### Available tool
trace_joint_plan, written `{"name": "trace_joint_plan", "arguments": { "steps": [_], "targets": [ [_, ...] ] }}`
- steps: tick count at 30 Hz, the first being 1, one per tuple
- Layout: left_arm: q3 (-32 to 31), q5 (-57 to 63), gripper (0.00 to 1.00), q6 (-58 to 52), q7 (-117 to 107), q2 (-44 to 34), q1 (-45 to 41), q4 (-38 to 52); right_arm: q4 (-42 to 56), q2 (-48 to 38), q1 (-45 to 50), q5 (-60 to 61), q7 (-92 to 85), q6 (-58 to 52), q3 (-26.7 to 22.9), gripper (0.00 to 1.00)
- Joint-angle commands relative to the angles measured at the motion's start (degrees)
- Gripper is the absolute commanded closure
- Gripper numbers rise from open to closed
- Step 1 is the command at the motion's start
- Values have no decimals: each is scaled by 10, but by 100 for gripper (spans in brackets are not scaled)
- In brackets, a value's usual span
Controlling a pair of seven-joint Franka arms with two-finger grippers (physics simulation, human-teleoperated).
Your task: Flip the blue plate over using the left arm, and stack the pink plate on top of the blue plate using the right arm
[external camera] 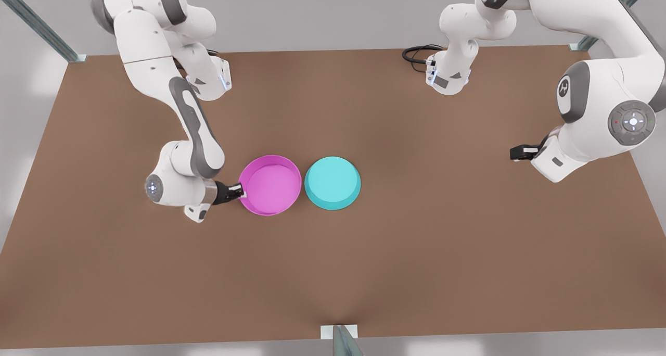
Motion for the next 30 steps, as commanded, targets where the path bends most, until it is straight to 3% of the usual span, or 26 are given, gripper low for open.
{"name": "trace_joint_plan", "arguments": {
  "steps": [1,7,13,17,18,19,20,22,25,28,30],
  "targets": [
    [-1,0,0,0,0,0,1,0,1,1,5,-2,7,6,0,79],
    [1,0,0,1,-2,0,0,-2,3,2,135,23,157,78,-2,79],
    [11,1,0,0,-1,5,0,-3,-50,9,216,76,190,186,-2,79],
    [12,1,0,-2,-1,7,0,-3,-46,16,237,83,216,199,-2,79],
    [18,1,0,-2,-1,7,0,-3,-43,19,237,83,216,199,-2,76],
    [18,1,0,-2,-1,7,0,-3,-39,22,237,83,216,197,-2,45],
    [19,1,0,-2,-1,7,0,-3,-39,22,237,84,217,197,-2,25],
    [18,2,0,-2,-1,7,0,-3,-34,23,237,83,216,197,-2,3],
    [19,2,0,-2,-1,7,0,-3,-20,19,236,81,211,193,-8,0],
    [19,0,0,-2,0,6,0,-2,-22,-53,228,79,213,174,-41,0],
    [19,-2,0,-2,-1,5,-1,0,-23,-98,166,74,211,133,-47,0]
  ]
}}
